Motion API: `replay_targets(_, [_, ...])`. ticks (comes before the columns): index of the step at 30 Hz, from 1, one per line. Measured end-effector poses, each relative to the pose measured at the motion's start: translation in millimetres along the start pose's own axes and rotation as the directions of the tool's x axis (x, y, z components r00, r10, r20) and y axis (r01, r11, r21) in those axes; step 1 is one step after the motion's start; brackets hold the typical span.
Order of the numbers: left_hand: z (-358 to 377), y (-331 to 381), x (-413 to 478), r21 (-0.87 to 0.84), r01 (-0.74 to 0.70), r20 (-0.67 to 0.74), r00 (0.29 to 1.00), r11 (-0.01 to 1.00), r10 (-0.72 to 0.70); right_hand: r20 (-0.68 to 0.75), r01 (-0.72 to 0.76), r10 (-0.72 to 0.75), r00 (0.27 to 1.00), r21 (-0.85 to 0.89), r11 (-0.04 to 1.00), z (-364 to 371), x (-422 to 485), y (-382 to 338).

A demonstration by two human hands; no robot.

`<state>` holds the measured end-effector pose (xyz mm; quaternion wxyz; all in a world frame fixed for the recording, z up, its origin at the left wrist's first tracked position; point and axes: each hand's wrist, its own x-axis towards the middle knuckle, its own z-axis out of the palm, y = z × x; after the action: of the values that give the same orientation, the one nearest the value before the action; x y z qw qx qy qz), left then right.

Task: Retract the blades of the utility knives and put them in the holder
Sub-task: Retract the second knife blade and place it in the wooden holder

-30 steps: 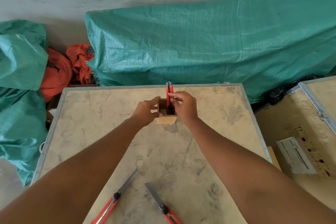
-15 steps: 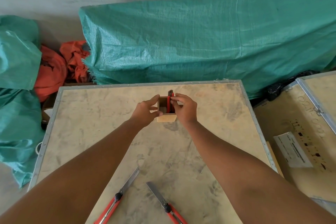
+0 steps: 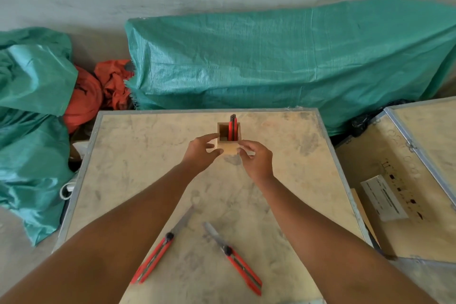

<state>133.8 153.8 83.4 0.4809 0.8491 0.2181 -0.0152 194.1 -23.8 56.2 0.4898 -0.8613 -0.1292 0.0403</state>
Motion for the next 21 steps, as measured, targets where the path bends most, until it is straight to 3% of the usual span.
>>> replay_targets(3, [10.7, -11.6, -47.8, 0.008, 0.038, 0.055, 0.998, 0.999, -0.039, 0.162, -0.023, 0.030, 0.986, -0.047, 0.999, -6.1, -43.9, 5.5])
replay_targets(8, [50.9, -56.9, -138.3, 0.061, 0.177, 0.168, 0.968, 0.982, -0.185, 0.401, -0.120, 0.153, 0.903, -0.107, 0.987, -10.4, -141.8, 38.8])
replay_targets(12, [85.1, -87.9, -185.7, 0.027, 0.333, 0.114, 0.936, 0.942, -0.334, 0.453, -0.159, 0.227, 0.862, -0.182, 0.970, -12.3, -205.9, 64.8])
replay_targets(21, [111.6, -110.3, -202.8, 0.052, 0.324, 0.116, 0.938, 0.945, -0.328, 0.419, -0.166, 0.258, 0.871, -0.242, 0.956, -8.3, -235.4, 69.7])
